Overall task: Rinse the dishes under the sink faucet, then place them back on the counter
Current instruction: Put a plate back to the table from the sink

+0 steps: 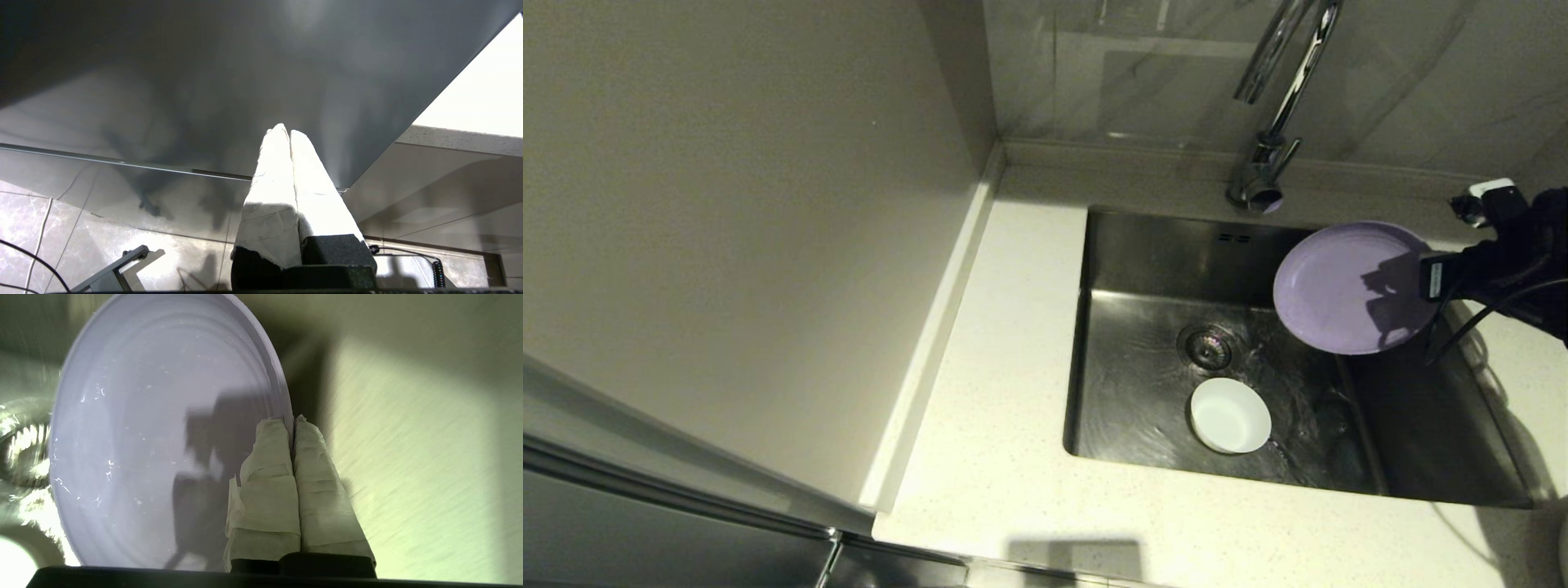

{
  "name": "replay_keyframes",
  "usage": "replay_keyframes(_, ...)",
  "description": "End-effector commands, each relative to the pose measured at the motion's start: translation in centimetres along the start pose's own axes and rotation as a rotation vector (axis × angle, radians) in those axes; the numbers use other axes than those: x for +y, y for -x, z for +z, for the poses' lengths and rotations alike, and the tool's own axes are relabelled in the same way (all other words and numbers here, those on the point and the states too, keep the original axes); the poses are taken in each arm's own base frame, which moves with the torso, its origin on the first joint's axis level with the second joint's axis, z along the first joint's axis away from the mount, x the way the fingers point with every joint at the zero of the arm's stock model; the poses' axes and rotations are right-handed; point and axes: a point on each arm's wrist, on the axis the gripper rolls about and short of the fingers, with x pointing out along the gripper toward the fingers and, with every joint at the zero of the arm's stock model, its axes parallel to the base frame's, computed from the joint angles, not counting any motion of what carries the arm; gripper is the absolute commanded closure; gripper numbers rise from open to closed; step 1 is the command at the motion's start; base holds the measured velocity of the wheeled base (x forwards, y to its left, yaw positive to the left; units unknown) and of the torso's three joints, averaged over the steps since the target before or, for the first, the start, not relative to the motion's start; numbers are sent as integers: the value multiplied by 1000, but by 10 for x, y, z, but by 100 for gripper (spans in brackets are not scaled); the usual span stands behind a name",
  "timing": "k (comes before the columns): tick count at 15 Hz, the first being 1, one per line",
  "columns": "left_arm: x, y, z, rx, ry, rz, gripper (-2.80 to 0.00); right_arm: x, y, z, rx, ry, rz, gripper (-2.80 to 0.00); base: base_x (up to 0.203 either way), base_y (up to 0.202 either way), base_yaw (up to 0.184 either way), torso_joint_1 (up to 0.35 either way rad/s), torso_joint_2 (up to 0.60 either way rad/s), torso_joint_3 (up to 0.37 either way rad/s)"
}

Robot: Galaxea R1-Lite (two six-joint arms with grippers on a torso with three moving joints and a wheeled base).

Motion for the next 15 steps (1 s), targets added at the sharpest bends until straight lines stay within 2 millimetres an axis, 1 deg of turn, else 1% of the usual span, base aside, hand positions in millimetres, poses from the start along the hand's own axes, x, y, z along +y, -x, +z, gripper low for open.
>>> replay_keyframes(1,0,0,0,-3,1,0,0,-14,18,15,-104,17,-46,0,0,0,0,0,0,0)
replay_keyframes(5,0,0,0,-3,1,0,0,-28,39,24,-219,29,-94,0,0,0,0,0,0,0)
replay_keyframes(7,0,0,0,-3,1,0,0,-33,49,33,-279,29,-120,0,0,0,0,0,0,0)
replay_keyframes(12,0,0,0,-3,1,0,0,-37,70,52,-484,-18,-187,0,0,0,0,0,0,0)
replay_keyframes(15,0,0,0,-3,1,0,0,-41,80,66,-617,-54,-288,0,0,0,0,0,0,0)
